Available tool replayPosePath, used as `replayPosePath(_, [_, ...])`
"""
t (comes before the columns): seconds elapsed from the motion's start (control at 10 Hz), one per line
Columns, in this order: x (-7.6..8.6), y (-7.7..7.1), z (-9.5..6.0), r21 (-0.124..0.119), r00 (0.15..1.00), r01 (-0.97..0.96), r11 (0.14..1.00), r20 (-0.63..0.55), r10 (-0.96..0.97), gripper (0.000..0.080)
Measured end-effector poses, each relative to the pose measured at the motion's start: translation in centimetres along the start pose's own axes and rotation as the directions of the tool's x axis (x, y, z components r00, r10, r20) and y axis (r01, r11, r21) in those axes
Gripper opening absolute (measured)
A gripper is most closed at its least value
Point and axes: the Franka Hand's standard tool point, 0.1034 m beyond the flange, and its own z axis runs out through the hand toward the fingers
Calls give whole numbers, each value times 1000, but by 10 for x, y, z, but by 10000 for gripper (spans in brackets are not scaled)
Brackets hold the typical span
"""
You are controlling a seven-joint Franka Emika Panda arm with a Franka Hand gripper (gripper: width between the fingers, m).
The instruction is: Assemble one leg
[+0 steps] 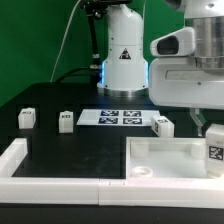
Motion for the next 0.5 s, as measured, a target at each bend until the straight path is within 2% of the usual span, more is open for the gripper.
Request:
replayPosePath(0.3, [-4,-2,1,-6,932,-362,932,8,363,297])
replayPosePath(0.5, [-5,-3,2,-4,890,-455,891,19,455,303])
